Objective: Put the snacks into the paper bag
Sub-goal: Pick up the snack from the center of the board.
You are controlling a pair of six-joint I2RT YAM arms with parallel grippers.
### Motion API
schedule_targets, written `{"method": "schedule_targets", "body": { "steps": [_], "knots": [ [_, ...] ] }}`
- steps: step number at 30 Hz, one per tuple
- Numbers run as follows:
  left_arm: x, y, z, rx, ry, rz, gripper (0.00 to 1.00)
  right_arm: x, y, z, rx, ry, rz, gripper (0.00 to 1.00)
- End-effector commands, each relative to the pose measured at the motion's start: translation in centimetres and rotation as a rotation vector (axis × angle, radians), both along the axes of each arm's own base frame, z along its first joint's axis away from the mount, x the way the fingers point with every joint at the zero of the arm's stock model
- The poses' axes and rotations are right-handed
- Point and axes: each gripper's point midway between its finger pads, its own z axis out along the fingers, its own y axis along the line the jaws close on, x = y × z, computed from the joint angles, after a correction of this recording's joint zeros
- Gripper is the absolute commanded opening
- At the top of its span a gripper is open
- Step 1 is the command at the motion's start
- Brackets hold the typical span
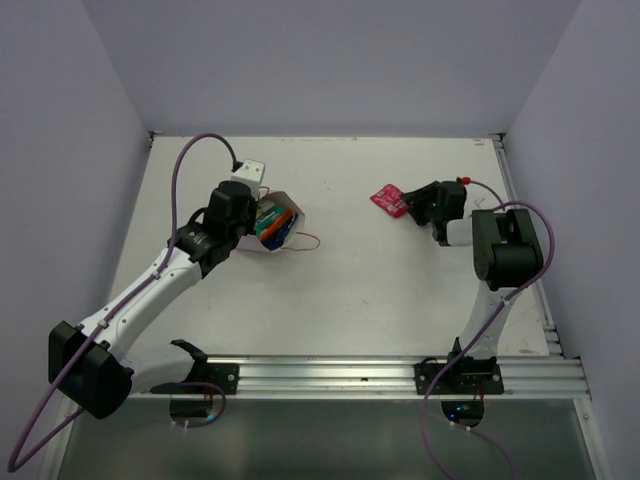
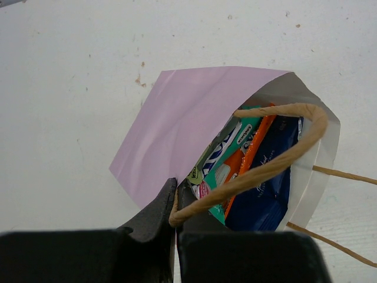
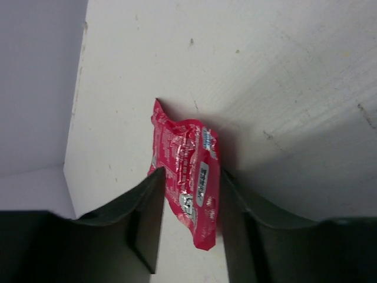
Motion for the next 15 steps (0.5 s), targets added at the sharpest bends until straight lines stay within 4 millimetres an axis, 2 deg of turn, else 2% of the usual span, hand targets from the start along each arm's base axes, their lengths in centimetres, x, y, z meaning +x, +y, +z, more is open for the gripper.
{"method": "schedule_targets", "body": {
  "steps": [1, 2, 3, 6, 9, 15],
  "knots": [
    [0.6, 0.3, 1.5, -0.029, -0.063, 0.024, 0.00, -3.0, -0.7, -5.8, -0.038, 0.210, -0.005, 0.39],
    [0.6, 0.3, 1.7, -0.031, -0.069, 0.023, 0.00, -3.0, -0.6, -5.8, -0.041, 0.209, -0.001, 0.32],
    [0.6, 0.3, 1.7, -0.031, -0.068, 0.025, 0.00, -2.9, -0.6, -5.8, -0.042, 0.207, 0.005, 0.18],
    [0.6, 0.3, 1.7, -0.029, -0.068, 0.024, 0.00, -2.7, -0.5, -5.7, -0.048, 0.195, 0.017, 0.00],
    [0.6, 0.3, 1.7, -0.030, -0.069, 0.024, 0.00, -2.5, -0.1, -4.8, -0.040, 0.152, 0.045, 0.00],
    [0.6, 0.3, 1.8, -0.032, -0.073, 0.026, 0.00, -2.6, 0.9, -0.5, -0.028, 0.042, 0.113, 0.00]
  ]
}}
